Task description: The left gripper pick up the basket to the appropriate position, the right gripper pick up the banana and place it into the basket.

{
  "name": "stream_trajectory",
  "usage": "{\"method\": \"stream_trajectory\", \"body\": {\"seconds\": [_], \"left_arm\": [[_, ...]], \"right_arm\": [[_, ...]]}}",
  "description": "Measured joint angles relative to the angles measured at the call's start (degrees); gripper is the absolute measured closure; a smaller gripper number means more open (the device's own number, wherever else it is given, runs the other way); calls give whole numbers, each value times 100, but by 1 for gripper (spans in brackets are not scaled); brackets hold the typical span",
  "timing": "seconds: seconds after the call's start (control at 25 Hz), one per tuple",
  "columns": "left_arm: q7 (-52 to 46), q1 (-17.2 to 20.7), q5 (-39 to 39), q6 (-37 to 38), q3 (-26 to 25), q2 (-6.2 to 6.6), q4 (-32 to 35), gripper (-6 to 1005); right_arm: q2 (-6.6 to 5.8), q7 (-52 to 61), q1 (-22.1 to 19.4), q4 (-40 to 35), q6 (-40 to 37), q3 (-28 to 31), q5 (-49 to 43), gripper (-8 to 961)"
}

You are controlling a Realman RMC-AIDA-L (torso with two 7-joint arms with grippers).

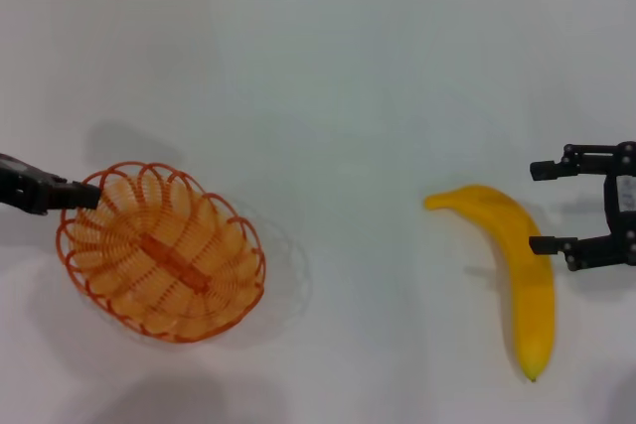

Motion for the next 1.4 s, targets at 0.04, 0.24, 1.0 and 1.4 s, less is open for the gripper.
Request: {"method": "stream_trajectory", "body": {"seconds": [0.04, 0.24, 1.0, 1.4], "left_arm": [[-54, 24, -65, 2, -18, -9, 8, 952], [-608, 44, -310, -109, -172, -110, -75, 951], [-2271, -711, -401, -1225, 98, -106, -1793, 942], [-2741, -795, -272, -1678, 701, -126, -2164, 931]], "right_arm": [[-2, 0, -2, 0, 2, 0, 1, 177], [2, 1, 14, 0, 37, -1, 1, 179], [25, 10, 95, 0, 2, -1, 74, 184], [94, 8, 234, 0, 13, -2, 100, 187]]}}
